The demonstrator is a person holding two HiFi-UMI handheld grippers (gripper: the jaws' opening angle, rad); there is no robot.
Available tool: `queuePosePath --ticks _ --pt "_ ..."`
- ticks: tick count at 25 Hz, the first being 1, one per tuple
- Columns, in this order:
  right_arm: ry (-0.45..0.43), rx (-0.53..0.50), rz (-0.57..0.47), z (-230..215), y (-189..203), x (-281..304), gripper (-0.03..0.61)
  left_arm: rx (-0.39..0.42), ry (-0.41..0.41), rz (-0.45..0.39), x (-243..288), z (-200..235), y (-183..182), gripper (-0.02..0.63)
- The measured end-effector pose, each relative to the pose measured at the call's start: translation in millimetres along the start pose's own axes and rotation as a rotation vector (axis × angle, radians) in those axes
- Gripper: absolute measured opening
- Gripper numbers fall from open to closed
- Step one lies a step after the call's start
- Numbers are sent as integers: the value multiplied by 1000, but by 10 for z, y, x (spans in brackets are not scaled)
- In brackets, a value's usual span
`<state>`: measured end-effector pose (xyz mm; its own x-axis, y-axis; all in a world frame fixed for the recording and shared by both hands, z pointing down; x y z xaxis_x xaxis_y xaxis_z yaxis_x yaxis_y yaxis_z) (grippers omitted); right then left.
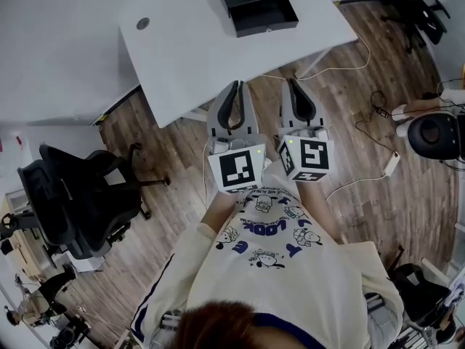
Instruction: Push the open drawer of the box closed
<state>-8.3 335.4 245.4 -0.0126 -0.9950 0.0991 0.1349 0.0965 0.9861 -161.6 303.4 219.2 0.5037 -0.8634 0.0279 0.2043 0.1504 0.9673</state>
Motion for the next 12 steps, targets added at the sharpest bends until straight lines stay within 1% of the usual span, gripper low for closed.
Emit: queuePosePath --ticks 5,12 --pt "-1 10 11 -36 24 184 41 0 4 6 180 65 -4 31" --pt "11 15 26 -93 61 595 41 -10 16 25 585 246 -5 31"
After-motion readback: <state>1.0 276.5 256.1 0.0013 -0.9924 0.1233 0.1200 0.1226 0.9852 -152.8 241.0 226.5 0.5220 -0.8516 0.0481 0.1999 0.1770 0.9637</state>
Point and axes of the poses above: the fingertips, and each gripper's own axes: x forward along the fingers, z to its left, y out of its underside, the point moved 10 cm from there along -x, backward along the fingers, and after that the axes turned 13 degrees about -x, right-handed, at the moved point
